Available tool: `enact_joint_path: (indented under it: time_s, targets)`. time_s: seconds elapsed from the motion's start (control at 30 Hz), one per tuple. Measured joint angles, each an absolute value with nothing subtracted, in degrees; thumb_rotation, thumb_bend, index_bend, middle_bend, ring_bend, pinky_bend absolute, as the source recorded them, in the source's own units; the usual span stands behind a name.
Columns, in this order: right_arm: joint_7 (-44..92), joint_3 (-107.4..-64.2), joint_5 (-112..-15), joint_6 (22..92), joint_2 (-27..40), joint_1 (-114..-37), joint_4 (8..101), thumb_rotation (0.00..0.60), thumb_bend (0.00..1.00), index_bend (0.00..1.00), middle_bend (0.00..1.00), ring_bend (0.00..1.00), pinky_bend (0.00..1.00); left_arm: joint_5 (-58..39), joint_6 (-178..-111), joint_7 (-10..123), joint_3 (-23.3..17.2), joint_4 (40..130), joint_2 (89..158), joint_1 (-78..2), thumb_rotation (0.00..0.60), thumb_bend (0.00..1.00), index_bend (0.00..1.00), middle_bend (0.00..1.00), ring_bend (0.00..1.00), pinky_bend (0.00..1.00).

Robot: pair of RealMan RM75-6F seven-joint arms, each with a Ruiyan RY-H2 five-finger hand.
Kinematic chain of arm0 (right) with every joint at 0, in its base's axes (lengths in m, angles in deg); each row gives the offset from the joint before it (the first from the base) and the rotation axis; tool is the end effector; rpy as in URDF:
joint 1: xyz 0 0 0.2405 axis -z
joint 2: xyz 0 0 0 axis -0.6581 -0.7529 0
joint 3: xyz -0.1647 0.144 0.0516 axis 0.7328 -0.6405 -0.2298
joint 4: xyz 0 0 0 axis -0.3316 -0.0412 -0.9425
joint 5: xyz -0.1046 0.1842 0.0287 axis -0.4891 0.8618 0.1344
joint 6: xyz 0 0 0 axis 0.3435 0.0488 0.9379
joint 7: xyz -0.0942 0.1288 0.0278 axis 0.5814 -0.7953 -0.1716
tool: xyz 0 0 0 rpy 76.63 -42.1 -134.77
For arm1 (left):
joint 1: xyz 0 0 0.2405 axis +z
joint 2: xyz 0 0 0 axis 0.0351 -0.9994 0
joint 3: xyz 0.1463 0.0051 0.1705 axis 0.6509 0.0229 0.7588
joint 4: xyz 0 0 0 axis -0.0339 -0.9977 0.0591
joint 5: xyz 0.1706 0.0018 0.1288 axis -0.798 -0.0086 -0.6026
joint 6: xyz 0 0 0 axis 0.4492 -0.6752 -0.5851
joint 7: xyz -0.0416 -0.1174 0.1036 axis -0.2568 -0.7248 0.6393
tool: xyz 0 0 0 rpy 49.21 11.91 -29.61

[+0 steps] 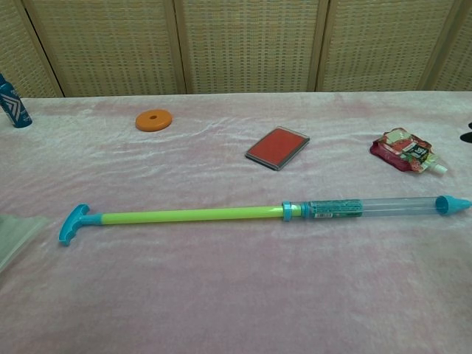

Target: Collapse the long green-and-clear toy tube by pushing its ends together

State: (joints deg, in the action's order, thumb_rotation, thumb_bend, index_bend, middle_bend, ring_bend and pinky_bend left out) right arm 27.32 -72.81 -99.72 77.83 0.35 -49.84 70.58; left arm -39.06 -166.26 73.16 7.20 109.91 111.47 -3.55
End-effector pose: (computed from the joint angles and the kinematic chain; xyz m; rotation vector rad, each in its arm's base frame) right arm -0.2213 -0.1837 0.0549 1.6377 -0.9436 1.1372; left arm -0.2536 0.1606 0.0892 -1.4972 -0.8755 -0.8075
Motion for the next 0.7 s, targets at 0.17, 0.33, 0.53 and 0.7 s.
enact_joint_path:
  time_s: [0.17, 0.33, 0.53, 0.7]
  targets:
    - [26.99, -73.0, -99.51, 77.89, 0.08, -49.85, 70.79, 0.6, 0.17, 0.09, 0.0, 0.0, 0.02, -38.99, -166.06, 73.45, 6.99, 109.94, 111.59, -3.79, 0.6, 0.18, 0.0, 0.0, 0.0, 0.0]
    - [26.9, -72.94, -99.5, 77.81, -0.03, -49.85, 70.77, 0.6, 0.17, 0.09, 0.0, 0.0, 0.02, -38.84, -165.65, 73.68, 6.61, 110.3, 111.63, -4.25, 0.6, 0.2, 0.0, 0.11, 0.12, 0.14]
    - [26.48, -73.02, -99.4, 77.88, -0.19, -49.84, 70.91, 0.6, 0.17, 0.09, 0.0, 0.0, 0.02, -38.02, -164.51, 74.78, 4.6, 111.04, 112.06, -5.98, 0.6, 0.21, 0.16, 0.55, 0.51, 0.54]
    - [26.19, -73.08, -99.18, 77.73, -0.33, -49.87, 71.07, 0.6, 0.17, 0.09, 0.0, 0.0, 0.02, -35.54, -161.1, 78.33, 2.34, 112.49, 112.81, -8.81, 0.6, 0.26, 0.24, 0.73, 0.67, 0.67]
